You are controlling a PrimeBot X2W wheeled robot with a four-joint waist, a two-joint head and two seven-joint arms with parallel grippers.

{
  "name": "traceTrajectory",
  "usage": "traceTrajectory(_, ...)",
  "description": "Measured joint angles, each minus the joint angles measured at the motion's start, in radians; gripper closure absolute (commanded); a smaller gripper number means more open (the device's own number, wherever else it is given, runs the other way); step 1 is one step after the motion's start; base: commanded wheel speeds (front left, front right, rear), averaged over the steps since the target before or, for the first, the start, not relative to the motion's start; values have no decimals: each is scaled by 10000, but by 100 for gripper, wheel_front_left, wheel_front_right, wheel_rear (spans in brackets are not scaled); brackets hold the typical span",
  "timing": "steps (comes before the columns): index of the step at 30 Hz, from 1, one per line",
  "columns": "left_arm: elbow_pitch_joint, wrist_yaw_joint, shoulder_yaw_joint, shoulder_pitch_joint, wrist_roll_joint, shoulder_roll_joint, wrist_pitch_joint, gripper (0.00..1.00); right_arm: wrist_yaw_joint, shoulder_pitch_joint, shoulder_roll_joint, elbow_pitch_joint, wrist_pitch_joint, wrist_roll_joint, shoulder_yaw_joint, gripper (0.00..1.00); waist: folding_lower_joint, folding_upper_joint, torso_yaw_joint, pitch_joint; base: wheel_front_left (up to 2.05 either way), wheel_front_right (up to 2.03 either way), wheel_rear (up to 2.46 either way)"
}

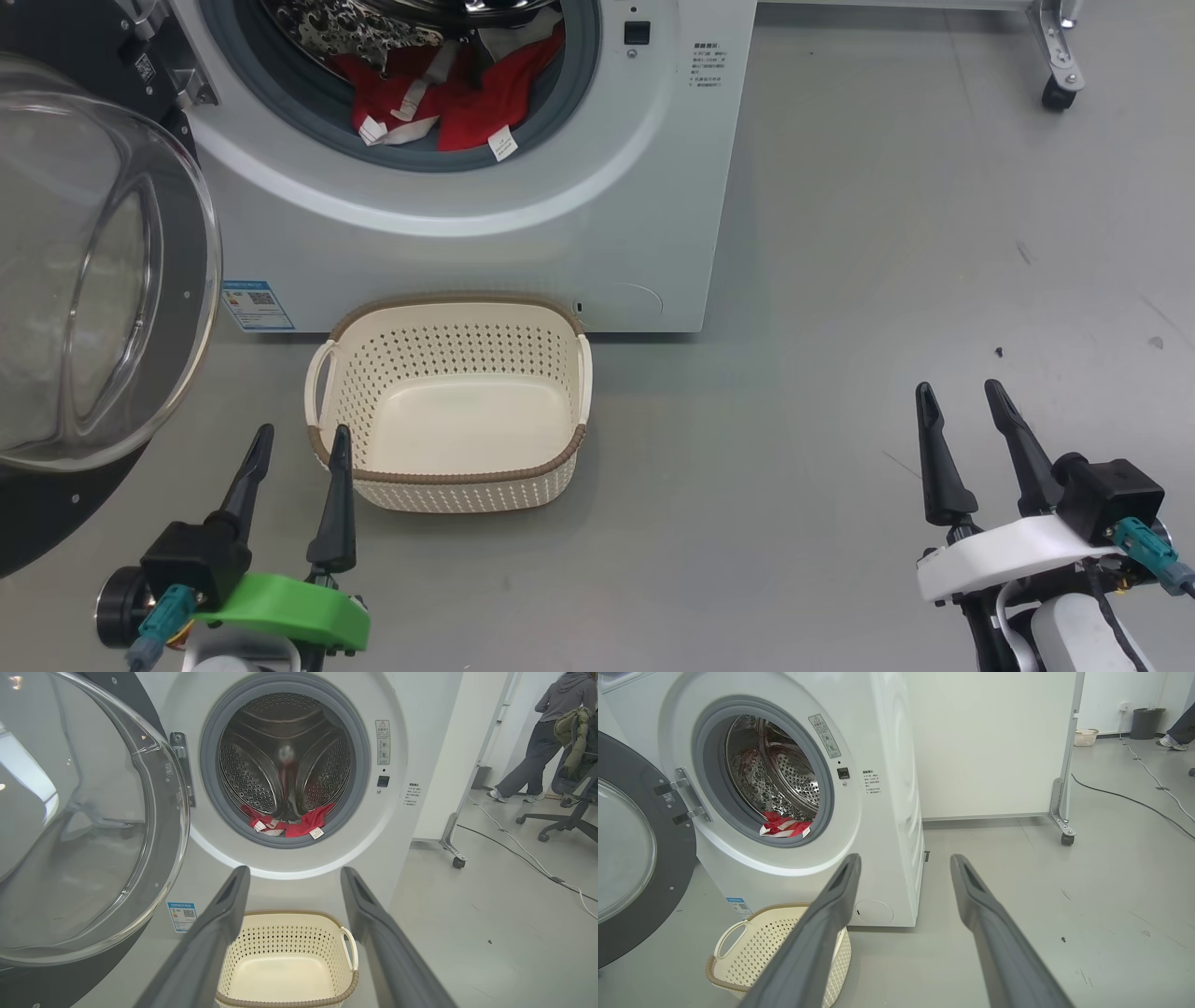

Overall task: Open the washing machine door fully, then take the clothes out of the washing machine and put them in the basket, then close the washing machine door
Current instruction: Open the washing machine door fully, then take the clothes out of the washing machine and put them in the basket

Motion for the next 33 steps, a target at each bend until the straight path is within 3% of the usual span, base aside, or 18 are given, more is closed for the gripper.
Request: traceTrajectory(33, -12, -360, -50, 9, -514, -134, 0, 0, 0, 0, 50, 12, 0, -59, -69, 0, 0, 0, -28, 13, 3, -3, 0)
